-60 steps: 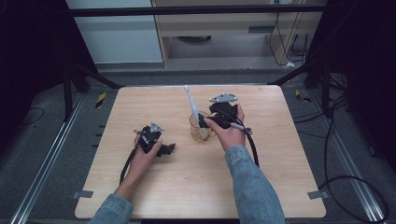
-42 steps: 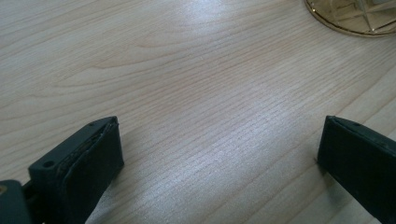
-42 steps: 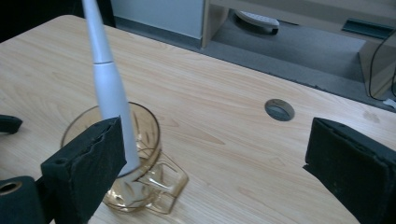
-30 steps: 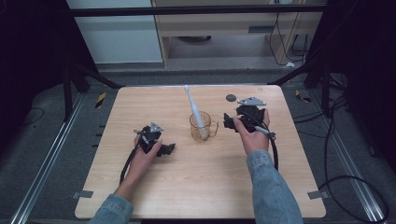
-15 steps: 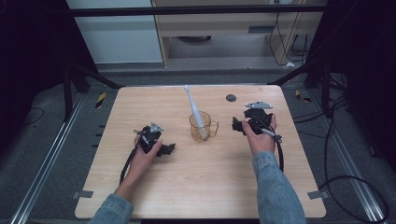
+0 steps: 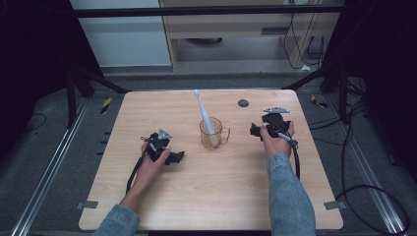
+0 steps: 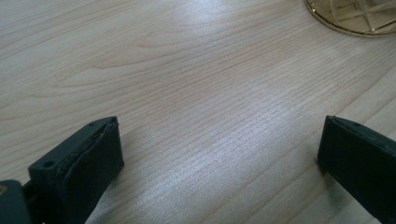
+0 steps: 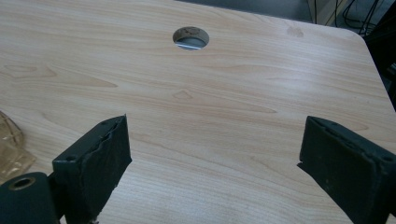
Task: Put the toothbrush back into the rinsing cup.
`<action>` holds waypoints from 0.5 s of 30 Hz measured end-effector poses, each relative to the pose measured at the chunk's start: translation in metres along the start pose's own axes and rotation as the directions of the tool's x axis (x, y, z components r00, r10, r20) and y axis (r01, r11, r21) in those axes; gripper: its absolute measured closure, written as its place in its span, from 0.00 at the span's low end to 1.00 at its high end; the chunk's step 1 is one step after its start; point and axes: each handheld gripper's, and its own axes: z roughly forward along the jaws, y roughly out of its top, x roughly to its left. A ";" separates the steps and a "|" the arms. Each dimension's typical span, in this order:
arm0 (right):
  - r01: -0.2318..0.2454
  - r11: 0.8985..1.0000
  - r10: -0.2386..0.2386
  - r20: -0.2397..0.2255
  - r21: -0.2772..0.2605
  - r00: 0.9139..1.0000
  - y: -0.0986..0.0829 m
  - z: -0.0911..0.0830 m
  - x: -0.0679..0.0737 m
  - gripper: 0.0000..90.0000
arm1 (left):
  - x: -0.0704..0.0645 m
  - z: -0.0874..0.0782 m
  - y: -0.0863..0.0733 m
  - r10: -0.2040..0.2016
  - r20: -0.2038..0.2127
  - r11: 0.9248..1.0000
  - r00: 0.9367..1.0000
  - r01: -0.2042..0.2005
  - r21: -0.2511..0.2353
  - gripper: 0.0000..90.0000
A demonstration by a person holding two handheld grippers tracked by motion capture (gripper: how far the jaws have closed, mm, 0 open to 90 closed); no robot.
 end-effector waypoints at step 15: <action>-0.087 0.995 0.086 0.031 0.041 0.996 -0.010 0.039 -0.001 0.10 | 0.000 0.000 0.000 0.002 0.004 1.000 1.000 -0.002 -0.001 0.00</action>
